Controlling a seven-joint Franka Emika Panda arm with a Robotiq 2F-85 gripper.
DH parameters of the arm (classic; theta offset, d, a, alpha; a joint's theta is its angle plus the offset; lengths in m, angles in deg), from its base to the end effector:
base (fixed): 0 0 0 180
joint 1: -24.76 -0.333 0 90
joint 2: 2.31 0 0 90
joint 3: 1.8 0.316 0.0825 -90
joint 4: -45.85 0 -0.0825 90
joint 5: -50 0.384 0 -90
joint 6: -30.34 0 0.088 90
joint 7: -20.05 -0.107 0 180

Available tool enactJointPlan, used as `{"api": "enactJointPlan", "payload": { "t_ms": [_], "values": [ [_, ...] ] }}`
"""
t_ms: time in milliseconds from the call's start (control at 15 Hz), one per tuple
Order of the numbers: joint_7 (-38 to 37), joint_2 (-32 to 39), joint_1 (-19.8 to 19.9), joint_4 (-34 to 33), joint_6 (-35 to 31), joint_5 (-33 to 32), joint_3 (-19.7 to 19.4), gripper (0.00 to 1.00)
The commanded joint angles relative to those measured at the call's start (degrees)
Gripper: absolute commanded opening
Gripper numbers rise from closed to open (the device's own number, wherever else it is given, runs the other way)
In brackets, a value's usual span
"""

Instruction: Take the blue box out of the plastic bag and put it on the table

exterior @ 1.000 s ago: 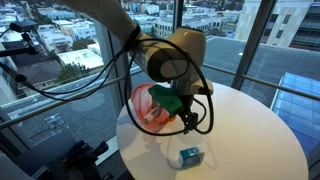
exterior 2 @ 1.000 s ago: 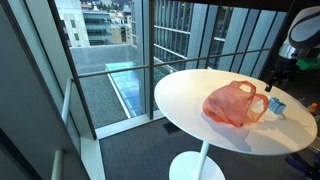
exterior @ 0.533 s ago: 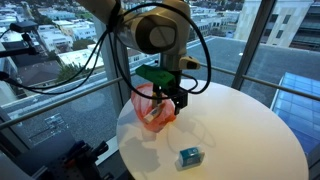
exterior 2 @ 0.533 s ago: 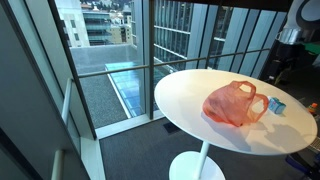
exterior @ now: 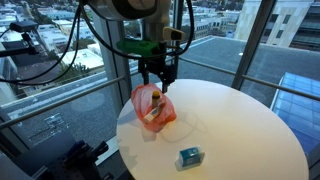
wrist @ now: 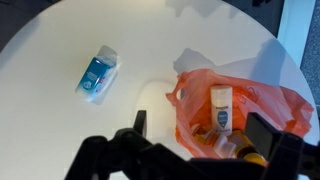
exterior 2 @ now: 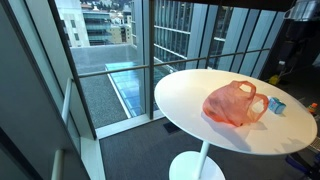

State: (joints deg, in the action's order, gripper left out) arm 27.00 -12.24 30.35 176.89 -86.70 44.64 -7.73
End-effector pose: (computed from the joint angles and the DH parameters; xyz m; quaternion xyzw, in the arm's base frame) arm 0.4677 -0.1014 0.4174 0.9987 -0.0160 -0.0404 0.0258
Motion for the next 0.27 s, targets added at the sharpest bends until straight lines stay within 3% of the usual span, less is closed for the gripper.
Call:
{"api": "enactJointPlan", "payload": {
  "t_ms": [0,200],
  "values": [
    [2.26,-3.63,-0.56,1.14,2.12,1.49,-0.21,1.00],
    [0.38,-2.60,-0.42,0.53,1.38,0.35,0.06,1.00]
  ]
}}
